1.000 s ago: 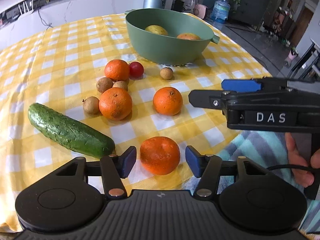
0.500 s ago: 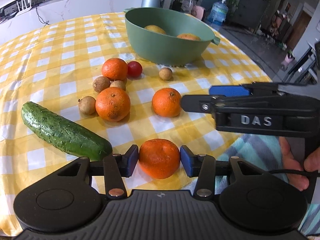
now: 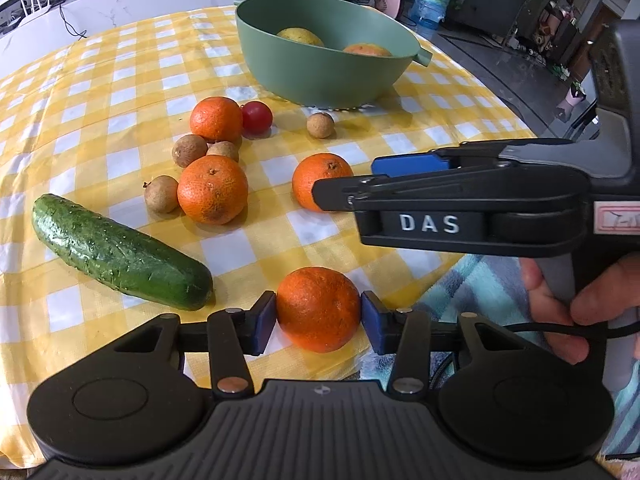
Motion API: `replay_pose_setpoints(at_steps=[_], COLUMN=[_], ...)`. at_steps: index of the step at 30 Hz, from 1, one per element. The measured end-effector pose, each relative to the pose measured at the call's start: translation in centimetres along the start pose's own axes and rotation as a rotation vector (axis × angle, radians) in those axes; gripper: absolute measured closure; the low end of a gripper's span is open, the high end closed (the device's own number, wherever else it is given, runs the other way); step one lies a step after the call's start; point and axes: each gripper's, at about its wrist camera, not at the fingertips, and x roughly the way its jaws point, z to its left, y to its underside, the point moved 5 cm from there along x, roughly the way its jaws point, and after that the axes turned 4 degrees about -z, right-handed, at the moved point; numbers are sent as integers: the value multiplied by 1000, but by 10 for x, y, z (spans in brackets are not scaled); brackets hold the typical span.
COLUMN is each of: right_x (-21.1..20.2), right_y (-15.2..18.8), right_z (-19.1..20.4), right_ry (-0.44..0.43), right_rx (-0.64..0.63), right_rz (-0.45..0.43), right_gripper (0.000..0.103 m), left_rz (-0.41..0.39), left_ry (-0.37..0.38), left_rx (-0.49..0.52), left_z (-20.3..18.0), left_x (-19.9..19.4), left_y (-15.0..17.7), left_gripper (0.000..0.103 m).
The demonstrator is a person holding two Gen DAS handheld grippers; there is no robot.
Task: Organize fruits
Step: 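Lift the tangerine with the left tool while the right tool grasps another tangerine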
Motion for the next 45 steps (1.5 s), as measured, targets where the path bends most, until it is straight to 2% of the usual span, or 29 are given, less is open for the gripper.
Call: replay_pose_setpoints(at_steps=[11, 20, 31, 39, 42, 43, 45], right_x=[18, 21, -11, -40, -49, -52, -59], right_y=[-2, -2, -7, -18, -27, -31, -41], right_z=[-1, 2, -4, -10, -15, -17, -22], right_ry=[-1, 18, 33, 75, 84, 90, 110], right_rx=[35, 10, 43, 17, -1, -14, -39], right_rz=[35, 41, -69, -143, -163, -170, -185], right_gripper=[58, 61, 64, 66, 76, 103, 103], left_rz=[-50, -70, -155, -223, -243, -249, -256], left_ry=[-16, -54, -123, -133, -122, -119, -107], left_rx=[-32, -55, -106, -107, -104, -101, -96], left_z=[6, 9, 13, 11, 7, 6, 3], left_x=[-8, -14, -39, -52, -55, -55, -52], left_y=[-7, -10, -29, -68, -86, -92, -104], left_gripper=[52, 52, 52, 52, 52, 52, 52])
